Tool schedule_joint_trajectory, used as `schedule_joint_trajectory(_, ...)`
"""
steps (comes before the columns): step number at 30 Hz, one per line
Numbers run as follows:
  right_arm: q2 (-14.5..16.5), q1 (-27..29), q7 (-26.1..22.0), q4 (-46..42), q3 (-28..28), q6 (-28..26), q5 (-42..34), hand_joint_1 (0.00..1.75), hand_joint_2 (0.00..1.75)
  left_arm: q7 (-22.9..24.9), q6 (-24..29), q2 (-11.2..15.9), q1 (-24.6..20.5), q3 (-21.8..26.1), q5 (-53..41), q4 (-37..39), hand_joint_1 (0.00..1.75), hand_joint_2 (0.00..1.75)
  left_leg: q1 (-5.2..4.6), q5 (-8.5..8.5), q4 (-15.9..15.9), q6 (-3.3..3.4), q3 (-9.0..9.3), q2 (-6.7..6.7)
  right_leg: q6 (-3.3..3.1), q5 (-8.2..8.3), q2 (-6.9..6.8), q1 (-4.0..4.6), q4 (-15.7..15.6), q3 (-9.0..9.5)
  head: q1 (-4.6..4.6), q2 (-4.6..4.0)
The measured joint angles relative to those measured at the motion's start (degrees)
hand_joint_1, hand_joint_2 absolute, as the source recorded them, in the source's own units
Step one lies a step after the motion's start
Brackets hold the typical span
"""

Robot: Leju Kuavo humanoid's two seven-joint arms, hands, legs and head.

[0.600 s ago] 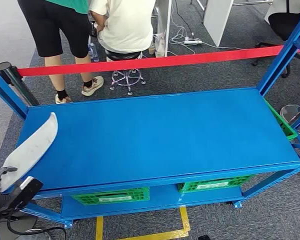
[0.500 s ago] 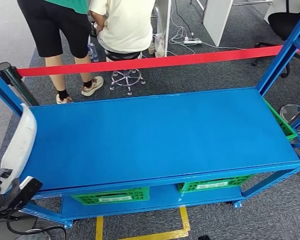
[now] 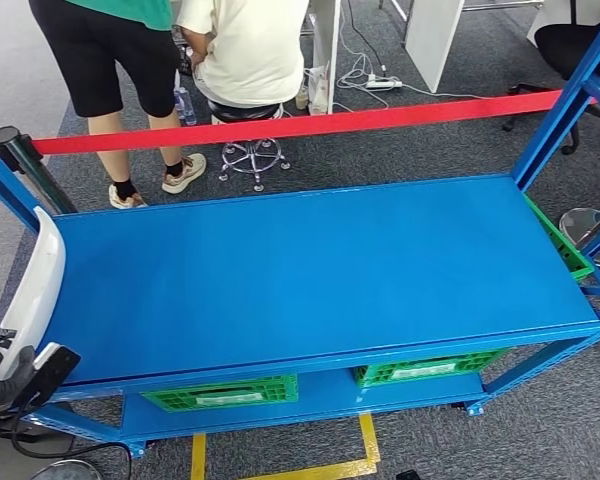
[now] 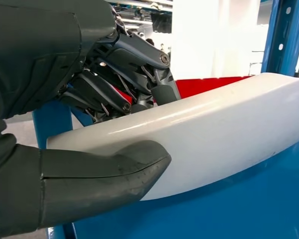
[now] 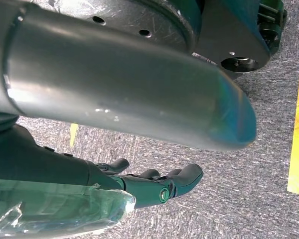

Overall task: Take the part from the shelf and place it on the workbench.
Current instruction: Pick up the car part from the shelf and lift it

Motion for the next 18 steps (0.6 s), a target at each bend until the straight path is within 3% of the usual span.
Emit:
schedule_joint_trajectory(11, 0.0, 0.01, 0.04, 0.0, 0.0, 0.03, 0.0, 0.0, 0.0, -2.64, 0.73, -0.44, 0.14, -0.54, 2.39, -1.0, 1.75, 1.75, -0.01, -0.01, -0.05, -0.01, 0.01, -0.03, -0.05, -0.06, -0.1, -0.01, 0.0, -0.41, 0.01, -0.01)
schedule_joint_trajectory(18, 0.0, 0.01, -0.1, 0.0, 0.01, 0.17, 0.0, 0.0, 0.0, -5.03, 1.71, -0.41, 1.31, -3.45, 5.15, -5.11, 1.75, 1.75, -0.1, -0.01, -0.05, -0.01, -0.05, -0.05, -0.05, -0.06, -0.16, -0.06, -0.02, -0.41, 0.02, 0.0)
